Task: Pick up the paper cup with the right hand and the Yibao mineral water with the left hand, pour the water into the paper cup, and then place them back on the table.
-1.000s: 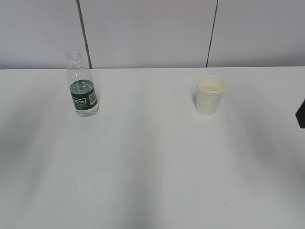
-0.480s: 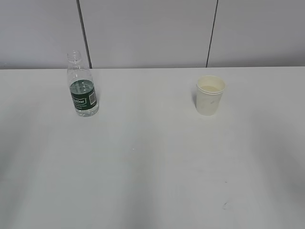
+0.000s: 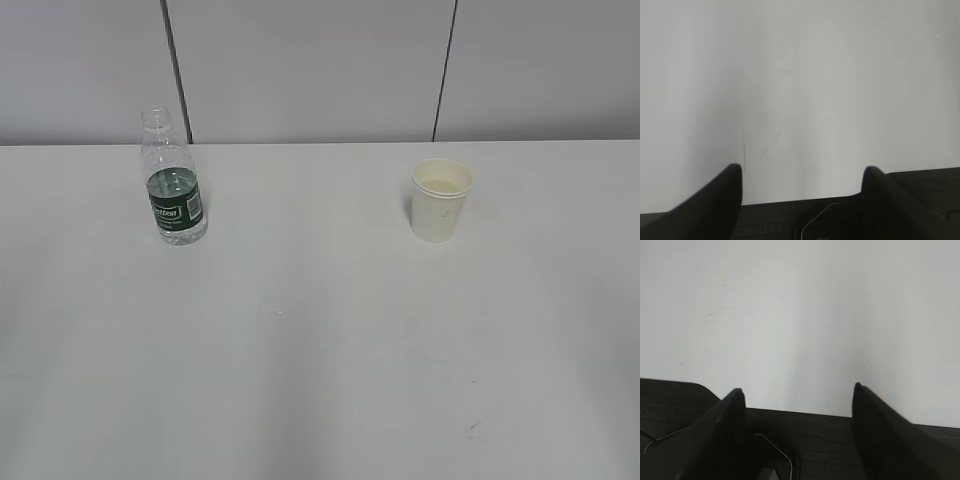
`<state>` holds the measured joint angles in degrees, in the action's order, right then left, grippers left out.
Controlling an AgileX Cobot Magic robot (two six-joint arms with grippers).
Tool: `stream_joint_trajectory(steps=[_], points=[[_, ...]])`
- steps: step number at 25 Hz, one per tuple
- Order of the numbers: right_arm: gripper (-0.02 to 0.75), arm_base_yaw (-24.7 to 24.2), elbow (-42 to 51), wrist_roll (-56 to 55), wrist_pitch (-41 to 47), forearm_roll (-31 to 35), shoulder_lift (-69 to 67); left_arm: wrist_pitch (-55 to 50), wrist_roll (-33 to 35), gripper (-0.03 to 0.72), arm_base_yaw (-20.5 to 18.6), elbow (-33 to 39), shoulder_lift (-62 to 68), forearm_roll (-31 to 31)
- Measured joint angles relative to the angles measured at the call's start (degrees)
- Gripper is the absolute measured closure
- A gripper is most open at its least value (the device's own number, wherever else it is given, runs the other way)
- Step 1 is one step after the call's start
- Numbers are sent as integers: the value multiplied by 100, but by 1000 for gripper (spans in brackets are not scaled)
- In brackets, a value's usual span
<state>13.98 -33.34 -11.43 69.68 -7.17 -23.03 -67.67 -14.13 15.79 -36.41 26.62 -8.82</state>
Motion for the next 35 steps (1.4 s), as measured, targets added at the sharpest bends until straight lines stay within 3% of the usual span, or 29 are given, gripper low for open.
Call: stream_joint_trajectory(steps=[7, 16, 35], points=[[218, 0, 417, 55, -182, 50, 823, -9, 18, 241, 0, 479, -1211, 49], [218, 0, 491, 191, -276, 172, 1584, -25, 41, 291, 0, 518, -2669, 137], [219, 0, 524, 317, -345, 261, 2410, -12, 41, 328, 0, 522, -2769, 238]])
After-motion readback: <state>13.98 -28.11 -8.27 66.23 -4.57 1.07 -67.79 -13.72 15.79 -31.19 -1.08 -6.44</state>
